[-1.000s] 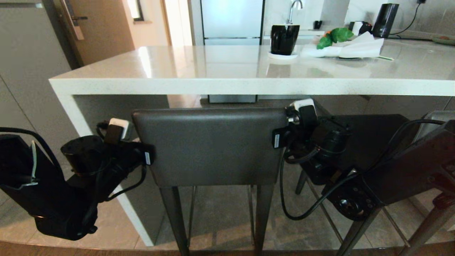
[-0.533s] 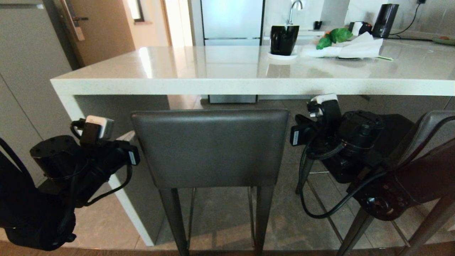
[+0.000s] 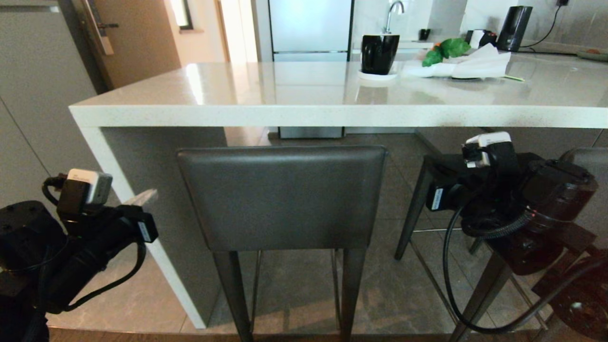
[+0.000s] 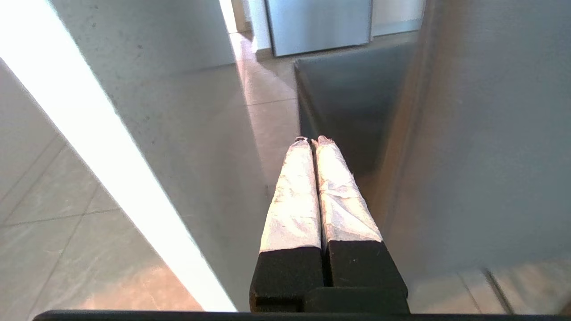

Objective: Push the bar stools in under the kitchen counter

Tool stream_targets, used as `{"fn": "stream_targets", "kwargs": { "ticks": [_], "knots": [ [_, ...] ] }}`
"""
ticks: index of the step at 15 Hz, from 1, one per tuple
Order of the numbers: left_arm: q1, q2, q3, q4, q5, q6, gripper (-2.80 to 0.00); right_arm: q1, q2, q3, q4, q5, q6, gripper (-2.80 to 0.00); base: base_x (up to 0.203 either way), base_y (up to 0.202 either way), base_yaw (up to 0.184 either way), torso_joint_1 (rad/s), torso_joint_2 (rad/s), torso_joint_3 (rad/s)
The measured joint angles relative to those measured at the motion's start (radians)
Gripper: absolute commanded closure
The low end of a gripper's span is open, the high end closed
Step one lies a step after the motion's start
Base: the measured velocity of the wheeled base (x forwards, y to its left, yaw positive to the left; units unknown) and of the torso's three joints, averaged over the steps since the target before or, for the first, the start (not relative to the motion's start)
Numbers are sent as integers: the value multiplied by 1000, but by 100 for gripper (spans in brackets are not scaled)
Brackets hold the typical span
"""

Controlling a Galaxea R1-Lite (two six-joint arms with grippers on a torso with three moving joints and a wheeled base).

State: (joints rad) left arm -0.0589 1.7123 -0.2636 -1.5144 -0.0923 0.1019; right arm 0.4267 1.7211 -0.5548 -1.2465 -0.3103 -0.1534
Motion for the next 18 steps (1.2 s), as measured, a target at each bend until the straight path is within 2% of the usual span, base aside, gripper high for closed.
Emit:
{"fn": "stream_targets", "kwargs": {
  "ticks": [4, 8, 12, 15, 18],
  "knots": [
    [-13, -144, 95, 4, 11, -1, 0, -3, -156, 122, 4, -30, 4, 0, 0, 0, 0, 0, 0, 0],
    [-6, -326, 175, 12, 48, 1, 0, -155, -377, 224, 54, -38, -3, 0, 0, 0, 0, 0, 0, 0],
    [40, -524, 226, 73, 69, 0, 0, -239, -662, 293, 188, -33, -35, 0, 0, 0, 0, 0, 0, 0],
    [50, -733, 198, 268, 69, -6, 0, -296, -916, 295, 417, -20, -44, 0, 0, 0, 0, 0, 0, 0],
    [50, -991, 95, 610, 58, -42, 0, -324, -1127, 204, 723, -6, -62, 0, 0, 0, 0, 0, 0, 0]
  ]
}}
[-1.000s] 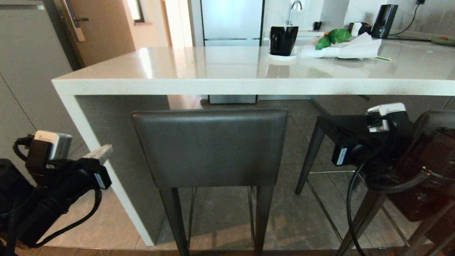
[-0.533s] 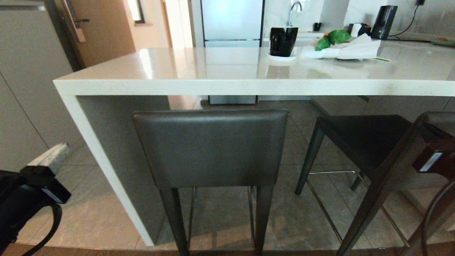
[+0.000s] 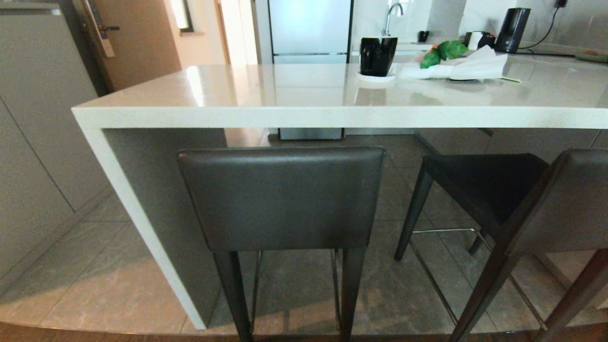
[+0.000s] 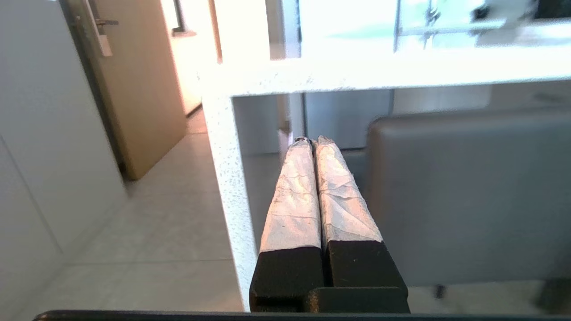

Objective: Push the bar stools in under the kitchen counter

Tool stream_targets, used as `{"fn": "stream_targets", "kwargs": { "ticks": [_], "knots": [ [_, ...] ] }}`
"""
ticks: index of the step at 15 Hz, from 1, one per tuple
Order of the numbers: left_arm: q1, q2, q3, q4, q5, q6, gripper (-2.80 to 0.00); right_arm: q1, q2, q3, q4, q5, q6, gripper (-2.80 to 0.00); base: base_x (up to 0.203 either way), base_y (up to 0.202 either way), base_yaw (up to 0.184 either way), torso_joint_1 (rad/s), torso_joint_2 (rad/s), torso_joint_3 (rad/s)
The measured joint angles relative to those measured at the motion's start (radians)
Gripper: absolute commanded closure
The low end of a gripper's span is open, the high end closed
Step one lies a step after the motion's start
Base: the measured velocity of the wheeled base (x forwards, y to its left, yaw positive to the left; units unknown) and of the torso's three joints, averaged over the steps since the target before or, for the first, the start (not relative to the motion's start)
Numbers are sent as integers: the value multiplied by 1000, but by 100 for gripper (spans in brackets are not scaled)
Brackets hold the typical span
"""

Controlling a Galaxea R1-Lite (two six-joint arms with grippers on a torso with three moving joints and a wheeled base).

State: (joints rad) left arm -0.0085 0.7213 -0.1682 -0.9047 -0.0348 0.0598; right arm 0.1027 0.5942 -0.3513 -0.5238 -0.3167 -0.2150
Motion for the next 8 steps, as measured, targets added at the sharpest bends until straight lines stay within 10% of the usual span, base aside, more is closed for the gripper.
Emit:
{"fn": "stream_targets", "kwargs": {
  "ticks": [8],
  "knots": [
    [2, -585, -187, 846, -216, -17, 0, -89, -401, -51, 392, 30, -123, 0, 0, 0, 0, 0, 0, 0]
  ]
}}
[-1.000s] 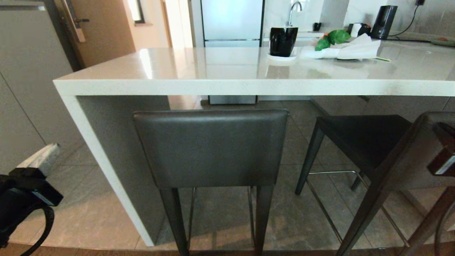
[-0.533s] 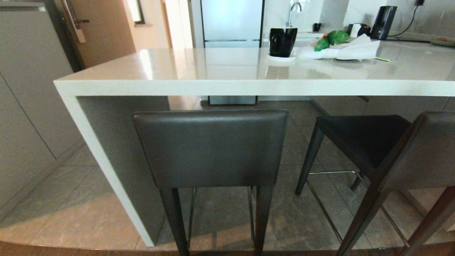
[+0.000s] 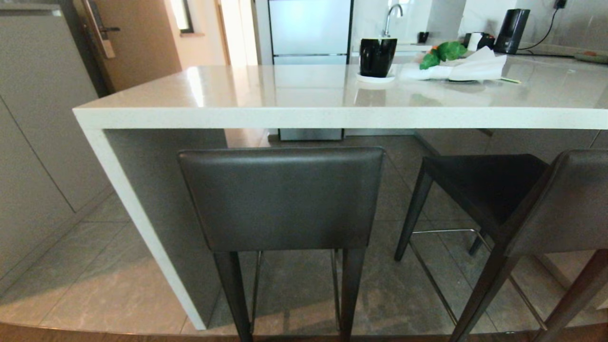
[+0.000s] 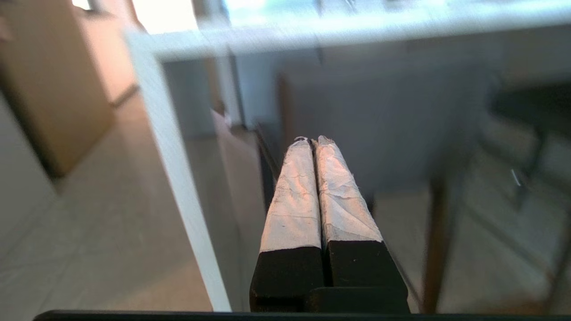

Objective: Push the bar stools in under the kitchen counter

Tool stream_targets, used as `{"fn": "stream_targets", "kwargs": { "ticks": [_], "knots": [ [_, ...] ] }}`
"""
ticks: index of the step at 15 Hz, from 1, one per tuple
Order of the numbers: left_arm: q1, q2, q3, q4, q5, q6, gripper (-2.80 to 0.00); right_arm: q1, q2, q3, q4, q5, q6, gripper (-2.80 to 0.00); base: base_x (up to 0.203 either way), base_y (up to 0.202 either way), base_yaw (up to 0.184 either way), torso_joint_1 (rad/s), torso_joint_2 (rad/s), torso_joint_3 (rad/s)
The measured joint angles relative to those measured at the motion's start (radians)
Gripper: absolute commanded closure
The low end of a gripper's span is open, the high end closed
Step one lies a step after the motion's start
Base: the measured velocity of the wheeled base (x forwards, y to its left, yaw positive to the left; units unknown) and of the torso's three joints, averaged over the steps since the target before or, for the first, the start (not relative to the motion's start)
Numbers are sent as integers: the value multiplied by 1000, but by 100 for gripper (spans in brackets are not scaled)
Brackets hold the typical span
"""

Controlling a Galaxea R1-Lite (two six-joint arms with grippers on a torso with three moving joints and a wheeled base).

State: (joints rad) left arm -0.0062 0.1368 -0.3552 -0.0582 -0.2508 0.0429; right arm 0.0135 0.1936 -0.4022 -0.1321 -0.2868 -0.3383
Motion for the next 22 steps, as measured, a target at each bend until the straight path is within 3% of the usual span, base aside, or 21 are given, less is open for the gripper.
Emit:
{"fn": "stream_targets", "kwargs": {
  "ticks": [2, 7, 11, 12, 13, 15, 19, 22],
  "knots": [
    [3, -81, 54, 83, -37, 60, 0, -13, -86, 73, 30, 16, 1, 0, 0, 0, 0, 0, 0, 0],
    [4, -135, 304, -118, 28, 73, 0, -19, -181, 360, -25, 68, 135, 0, 0, 0, 0, 0, 0, 0],
    [4, -140, 351, -40, 171, 5, 0, -18, -194, 400, 88, 310, 217, 0, 0, 0, 0, 0, 0, 0],
    [4, -140, 352, -20, 209, -30, 0, -17, -194, 401, 111, 335, 223, 0, 0, 0, 0, 0, 0, 0],
    [5, -140, 354, -13, 223, -63, 0, -17, -194, 401, 135, 336, 224, 0, 0, 0, 0, 0, 0, 0],
    [4, -140, 355, -15, 221, -64, 0, -17, -194, 401, 137, 317, 243, 0, 0, 0, 0, 0, 0, 0],
    [5, -140, 355, -28, 178, 40, 0, -18, -194, 402, 136, 305, 264, 0, 0, 0, 0, 0, 0, 0],
    [5, -139, 345, 34, 171, 31, 0, -18, -194, 402, 136, 304, 268, 0, 0, 0, 0, 0, 0, 0]
  ]
}}
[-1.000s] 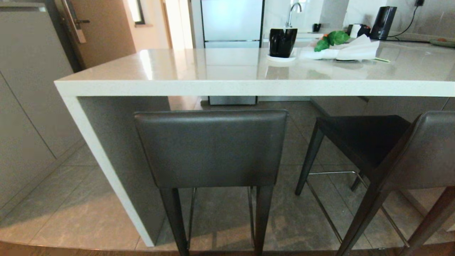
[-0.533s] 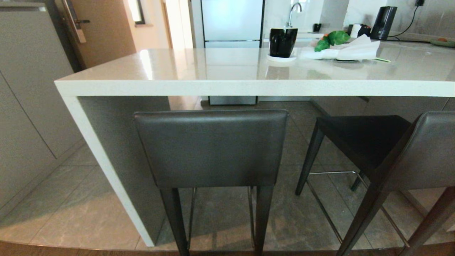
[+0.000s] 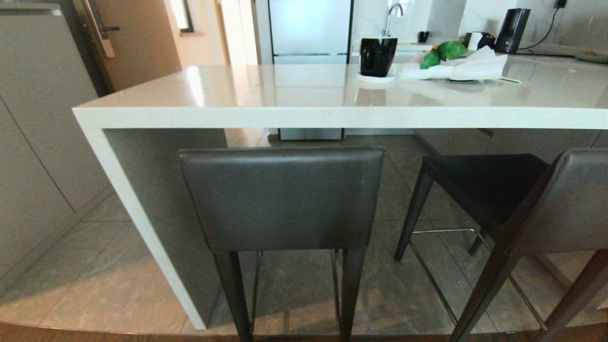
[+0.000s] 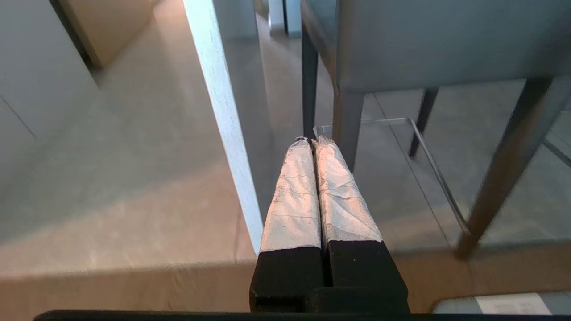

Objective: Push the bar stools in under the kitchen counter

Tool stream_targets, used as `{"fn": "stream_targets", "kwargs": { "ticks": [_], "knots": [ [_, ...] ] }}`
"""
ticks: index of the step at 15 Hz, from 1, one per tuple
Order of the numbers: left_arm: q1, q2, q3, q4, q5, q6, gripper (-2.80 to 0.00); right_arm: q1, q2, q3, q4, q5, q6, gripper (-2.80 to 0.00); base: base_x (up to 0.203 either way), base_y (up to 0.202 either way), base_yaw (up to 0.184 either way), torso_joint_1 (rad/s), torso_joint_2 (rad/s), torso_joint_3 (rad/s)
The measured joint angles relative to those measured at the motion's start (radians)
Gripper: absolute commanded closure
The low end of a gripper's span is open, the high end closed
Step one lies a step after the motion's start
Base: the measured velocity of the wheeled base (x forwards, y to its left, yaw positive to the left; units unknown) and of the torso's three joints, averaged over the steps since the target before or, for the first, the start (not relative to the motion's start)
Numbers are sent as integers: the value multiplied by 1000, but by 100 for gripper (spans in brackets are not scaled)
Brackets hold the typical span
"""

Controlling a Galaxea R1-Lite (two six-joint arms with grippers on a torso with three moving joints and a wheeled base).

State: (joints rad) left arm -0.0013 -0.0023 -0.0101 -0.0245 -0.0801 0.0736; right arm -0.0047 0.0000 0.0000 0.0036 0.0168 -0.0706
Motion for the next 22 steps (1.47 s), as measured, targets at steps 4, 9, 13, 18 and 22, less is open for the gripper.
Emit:
{"fn": "stream_targets", "kwargs": {
  "ticks": [4, 9, 13, 18, 22],
  "knots": [
    [-1, 0, -25, 56, 7, -95, 0, 0, 0, 0, 0, -6, 19, 0, 0, 0, 0, 0, 0, 0],
    [-1, 1, -25, 56, 65, -169, 0, 0, 0, 0, -2, -14, 54, 0, 0, 0, 0, 0, 0, 0],
    [-1, 1, -30, 53, -35, 65, 0, 0, 0, 0, -3, -17, 54, 0, 0, 0, 0, 0, 0, 0],
    [-2, 1, -66, 180, 50, -65, 0, 0, 0, 0, -3, -14, 43, 0, 0, 0, 0, 0, 0, 0],
    [-1, 1, -28, 108, 12, 49, 0, 0, 0, 0, -3, -5, -1, 0, 0, 0, 0, 0, 0, 0]
  ]
}}
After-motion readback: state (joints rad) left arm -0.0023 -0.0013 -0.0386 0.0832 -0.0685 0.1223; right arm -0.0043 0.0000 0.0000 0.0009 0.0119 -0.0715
